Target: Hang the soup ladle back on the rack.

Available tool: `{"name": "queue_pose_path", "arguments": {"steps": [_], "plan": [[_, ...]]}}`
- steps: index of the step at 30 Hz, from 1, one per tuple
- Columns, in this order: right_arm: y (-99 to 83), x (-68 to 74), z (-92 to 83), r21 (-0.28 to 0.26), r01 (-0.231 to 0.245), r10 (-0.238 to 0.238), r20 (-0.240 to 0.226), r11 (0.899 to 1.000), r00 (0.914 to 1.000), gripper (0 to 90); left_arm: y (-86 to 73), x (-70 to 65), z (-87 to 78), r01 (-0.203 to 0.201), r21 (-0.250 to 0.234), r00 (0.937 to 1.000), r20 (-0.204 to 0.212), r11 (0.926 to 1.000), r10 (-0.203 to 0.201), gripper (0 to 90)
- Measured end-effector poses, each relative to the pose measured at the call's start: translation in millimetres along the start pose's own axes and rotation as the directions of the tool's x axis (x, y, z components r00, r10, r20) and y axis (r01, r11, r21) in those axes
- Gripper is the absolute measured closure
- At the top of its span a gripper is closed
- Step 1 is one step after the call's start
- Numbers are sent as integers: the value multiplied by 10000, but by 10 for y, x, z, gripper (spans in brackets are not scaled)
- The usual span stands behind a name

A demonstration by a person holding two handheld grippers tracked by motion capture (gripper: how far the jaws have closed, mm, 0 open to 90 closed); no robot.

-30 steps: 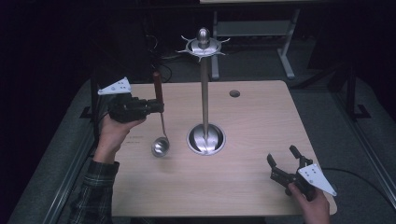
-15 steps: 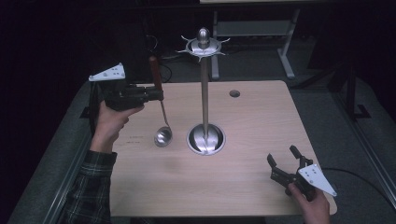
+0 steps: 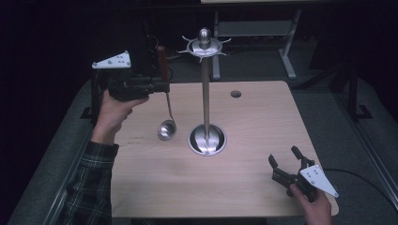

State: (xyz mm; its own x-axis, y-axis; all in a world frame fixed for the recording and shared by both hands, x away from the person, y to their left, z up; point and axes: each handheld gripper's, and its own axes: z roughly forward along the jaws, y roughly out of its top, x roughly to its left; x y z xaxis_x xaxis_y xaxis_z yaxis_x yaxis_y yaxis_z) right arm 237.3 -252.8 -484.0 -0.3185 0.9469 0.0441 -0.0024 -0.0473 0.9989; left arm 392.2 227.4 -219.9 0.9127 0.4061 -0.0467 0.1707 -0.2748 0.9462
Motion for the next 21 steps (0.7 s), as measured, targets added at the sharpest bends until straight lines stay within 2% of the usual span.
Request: {"name": "queue_pose_path", "arguments": {"steps": [12, 21], "plan": [[0, -3, 1, -23, 9, -9, -13, 10000, 10000, 130, 143, 9, 135, -203, 191, 9995, 245, 9996, 199, 741], [0, -1, 0, -5, 6, -6, -7, 10000, 10000, 130, 149, 20, 228, -191, 470, 9992, 373, 9987, 173, 741]]}}
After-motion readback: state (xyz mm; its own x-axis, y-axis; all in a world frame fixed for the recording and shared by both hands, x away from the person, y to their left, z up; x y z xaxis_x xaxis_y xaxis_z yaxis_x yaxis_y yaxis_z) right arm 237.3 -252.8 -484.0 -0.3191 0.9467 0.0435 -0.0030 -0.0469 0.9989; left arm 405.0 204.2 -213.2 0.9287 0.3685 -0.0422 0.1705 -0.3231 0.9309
